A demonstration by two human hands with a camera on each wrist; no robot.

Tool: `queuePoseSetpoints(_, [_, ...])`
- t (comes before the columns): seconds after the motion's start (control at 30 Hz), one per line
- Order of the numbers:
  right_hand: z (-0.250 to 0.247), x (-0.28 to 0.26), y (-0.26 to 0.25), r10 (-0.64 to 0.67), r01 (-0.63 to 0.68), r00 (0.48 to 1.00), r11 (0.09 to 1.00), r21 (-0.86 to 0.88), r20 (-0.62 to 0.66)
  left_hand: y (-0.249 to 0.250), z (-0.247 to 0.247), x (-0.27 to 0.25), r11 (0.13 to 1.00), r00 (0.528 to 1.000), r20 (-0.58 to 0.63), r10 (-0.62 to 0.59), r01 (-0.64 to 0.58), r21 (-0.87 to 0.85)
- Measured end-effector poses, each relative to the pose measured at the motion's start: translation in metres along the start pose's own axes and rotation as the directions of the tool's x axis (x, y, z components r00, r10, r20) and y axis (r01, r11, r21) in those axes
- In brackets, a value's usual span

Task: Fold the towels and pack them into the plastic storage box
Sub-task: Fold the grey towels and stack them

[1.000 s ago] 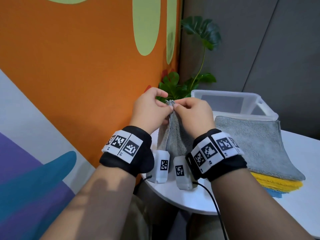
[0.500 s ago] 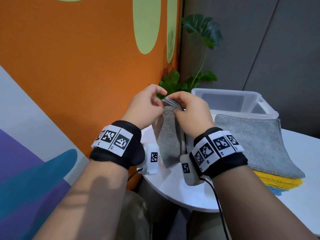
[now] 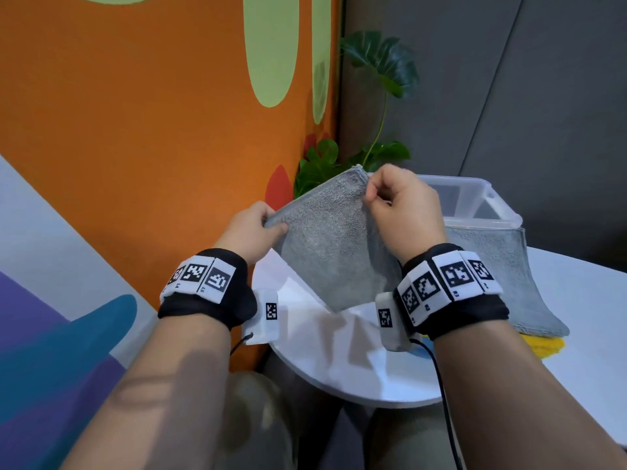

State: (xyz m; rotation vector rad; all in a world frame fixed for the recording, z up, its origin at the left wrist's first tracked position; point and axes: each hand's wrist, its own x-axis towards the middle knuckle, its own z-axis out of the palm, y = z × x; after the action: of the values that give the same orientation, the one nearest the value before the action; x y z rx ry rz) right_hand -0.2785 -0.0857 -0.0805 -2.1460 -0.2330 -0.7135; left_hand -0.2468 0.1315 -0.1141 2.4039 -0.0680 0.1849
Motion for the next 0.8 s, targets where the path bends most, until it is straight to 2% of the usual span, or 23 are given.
queuePoseSetpoints(0.07, [-0.001, -0.001, 0.006, 0.010, -0.010, 1.000, 0.998, -0.055, 0.001, 0.004, 0.000, 0.001, 0.995, 0.996, -0.092, 0.012, -0.022, -0.102])
queuePoseSetpoints(0.2, [-0.004, -0.004, 0.015, 0.007, -0.007, 1.000, 1.000, -0.029, 0.000, 0.015, 0.004, 0.000, 0.923, 0.986, -0.164, -0.035, -0.031, -0.383])
queuePoseSetpoints(0.3, [-0.009, -0.008, 0.020, 0.022, -0.016, 0.993, 0.999, -0.047, 0.113, 0.020, 0.007, 0.000, 0.857, 0.976, -0.207, -0.062, -0.054, -0.512])
queuePoseSetpoints(0.37, [-0.014, -0.011, 0.024, 0.050, -0.034, 0.978, 0.996, -0.084, 0.203, 0.026, 0.008, -0.001, 0.834, 0.970, -0.240, -0.043, -0.098, -0.543])
queuePoseSetpoints(0.47, [-0.021, -0.012, 0.025, 0.088, -0.070, 0.965, 0.994, -0.082, 0.247, 0.030, 0.012, 0.002, 0.816, 0.973, -0.229, 0.009, -0.139, -0.561])
queuePoseSetpoints(0.57, [-0.027, -0.013, 0.028, 0.156, -0.140, 0.968, 0.986, -0.096, 0.197, 0.029, 0.018, 0.008, 0.820, 0.971, -0.237, 0.014, -0.146, -0.553])
queuePoseSetpoints(0.7, [-0.034, -0.014, 0.035, 0.325, -0.329, 0.943, 0.943, 0.049, 0.067, 0.032, 0.026, 0.012, 0.842, 0.944, -0.330, 0.021, -0.195, -0.504])
queuePoseSetpoints(0.8, [-0.040, -0.016, 0.040, 0.377, -0.381, 0.925, 0.916, 0.123, 0.054, 0.036, 0.031, 0.014, 0.858, 0.918, -0.396, 0.034, -0.229, -0.459])
